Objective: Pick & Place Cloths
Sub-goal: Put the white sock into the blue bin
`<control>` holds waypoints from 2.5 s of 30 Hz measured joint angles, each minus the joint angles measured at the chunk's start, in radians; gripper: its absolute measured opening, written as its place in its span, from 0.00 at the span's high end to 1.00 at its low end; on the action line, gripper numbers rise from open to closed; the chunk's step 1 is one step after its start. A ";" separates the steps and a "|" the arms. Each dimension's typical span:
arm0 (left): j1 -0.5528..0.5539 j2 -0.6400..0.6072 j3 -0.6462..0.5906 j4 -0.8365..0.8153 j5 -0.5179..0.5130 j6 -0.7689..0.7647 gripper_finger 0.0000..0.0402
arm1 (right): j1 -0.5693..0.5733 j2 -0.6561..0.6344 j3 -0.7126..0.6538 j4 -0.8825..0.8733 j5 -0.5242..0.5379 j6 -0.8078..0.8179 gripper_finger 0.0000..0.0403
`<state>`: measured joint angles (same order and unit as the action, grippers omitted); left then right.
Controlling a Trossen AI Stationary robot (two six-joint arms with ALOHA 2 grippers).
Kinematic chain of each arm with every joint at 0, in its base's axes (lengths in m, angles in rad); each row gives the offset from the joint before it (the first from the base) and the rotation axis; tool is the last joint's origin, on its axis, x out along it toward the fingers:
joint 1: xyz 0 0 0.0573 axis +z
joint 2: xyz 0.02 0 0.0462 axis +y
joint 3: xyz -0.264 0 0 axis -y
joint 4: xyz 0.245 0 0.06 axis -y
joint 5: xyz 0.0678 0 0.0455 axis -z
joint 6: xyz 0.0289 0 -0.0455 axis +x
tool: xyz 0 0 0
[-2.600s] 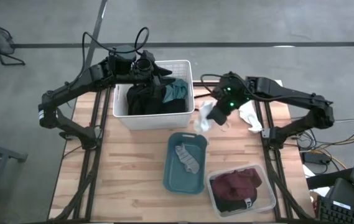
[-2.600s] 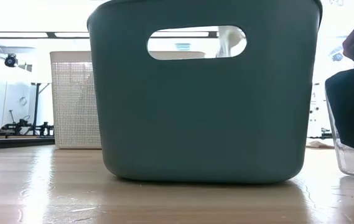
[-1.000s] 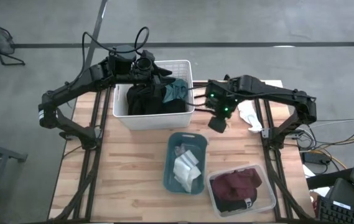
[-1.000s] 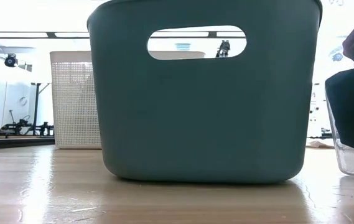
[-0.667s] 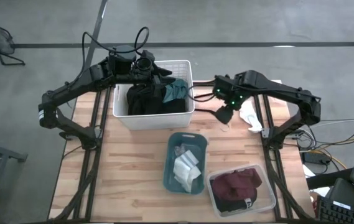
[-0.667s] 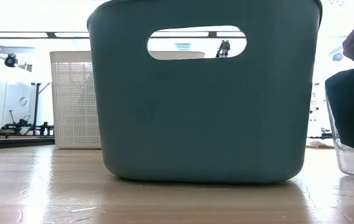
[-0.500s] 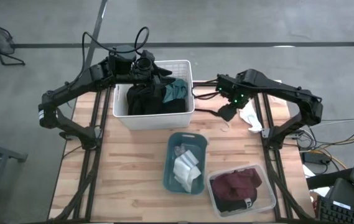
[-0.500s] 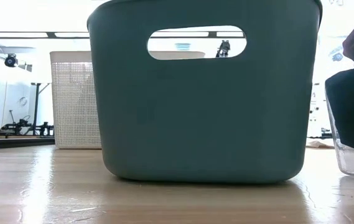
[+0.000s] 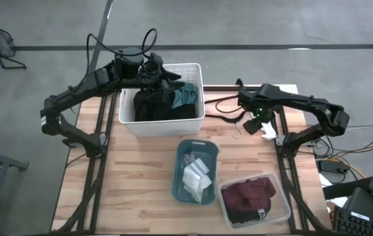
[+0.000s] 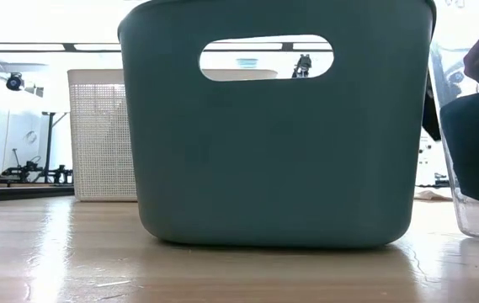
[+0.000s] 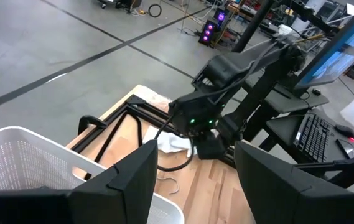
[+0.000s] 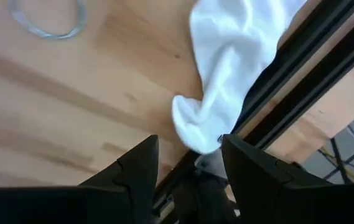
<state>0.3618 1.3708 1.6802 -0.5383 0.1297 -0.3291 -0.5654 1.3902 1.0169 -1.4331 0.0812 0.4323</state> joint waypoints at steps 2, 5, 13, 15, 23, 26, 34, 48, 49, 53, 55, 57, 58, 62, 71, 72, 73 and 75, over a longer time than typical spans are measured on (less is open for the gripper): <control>0.000 0.000 0.000 0.002 0.000 0.003 0.46 | -0.018 -0.001 -0.050 0.045 0.001 -0.002 0.58; 0.000 0.000 0.000 0.003 0.000 0.003 0.46 | -0.041 0.011 -0.104 0.072 -0.001 0.003 0.58; 0.000 0.000 0.000 0.003 0.000 -0.006 0.46 | -0.103 0.057 -0.187 0.172 0.004 0.001 0.50; 0.000 0.000 0.000 0.003 0.000 -0.010 0.46 | -0.126 0.072 -0.203 0.175 0.004 -0.018 0.48; 0.000 0.000 0.000 0.000 0.000 -0.014 0.46 | -0.201 0.144 -0.246 0.221 0.001 -0.086 0.45; 0.000 0.000 0.000 0.001 0.000 -0.014 0.46 | -0.212 0.178 -0.246 0.249 0.000 -0.105 0.46; 0.000 0.000 0.000 0.001 0.000 -0.015 0.46 | -0.215 0.275 -0.246 0.305 -0.006 -0.154 0.56; 0.000 0.000 0.000 0.001 0.000 -0.015 0.46 | -0.214 0.264 -0.238 0.335 -0.031 -0.219 0.96; 0.000 0.000 0.000 0.002 0.000 -0.015 0.46 | -0.215 0.250 -0.233 0.336 -0.031 -0.219 0.96; 0.000 0.000 0.000 0.002 0.000 -0.015 0.46 | -0.214 0.179 -0.213 0.297 -0.091 -0.201 0.97; 0.000 0.000 0.000 0.002 0.000 -0.015 0.46 | -0.212 0.133 -0.200 0.285 -0.142 -0.192 0.97; 0.000 0.000 0.000 0.002 0.000 -0.015 0.46 | -0.205 0.083 -0.186 0.280 -0.184 -0.167 0.97; 0.000 0.000 0.000 0.002 0.000 -0.015 0.46 | -0.204 0.054 -0.176 0.282 -0.203 -0.155 0.97; 0.000 0.000 0.000 0.002 0.000 -0.013 0.46 | -0.198 -0.048 -0.135 0.279 -0.241 -0.097 0.97; 0.000 0.004 0.000 0.002 -0.001 -0.012 0.46 | -0.183 -0.193 0.012 0.287 -0.327 0.026 0.98; 0.000 0.004 0.000 0.003 0.000 -0.009 0.46 | -0.177 -0.201 0.033 0.287 -0.327 0.037 0.97; 0.000 0.004 0.000 0.003 -0.001 -0.005 0.46 | -0.170 -0.206 0.054 0.287 -0.329 0.046 0.97; 0.000 0.004 0.000 0.004 -0.001 -0.005 0.46 | -0.150 -0.213 0.101 0.287 -0.333 0.068 0.97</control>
<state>0.3622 1.3746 1.6802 -0.5346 0.1291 -0.3340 -0.7159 1.1770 1.1176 -1.1463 -0.2521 0.5006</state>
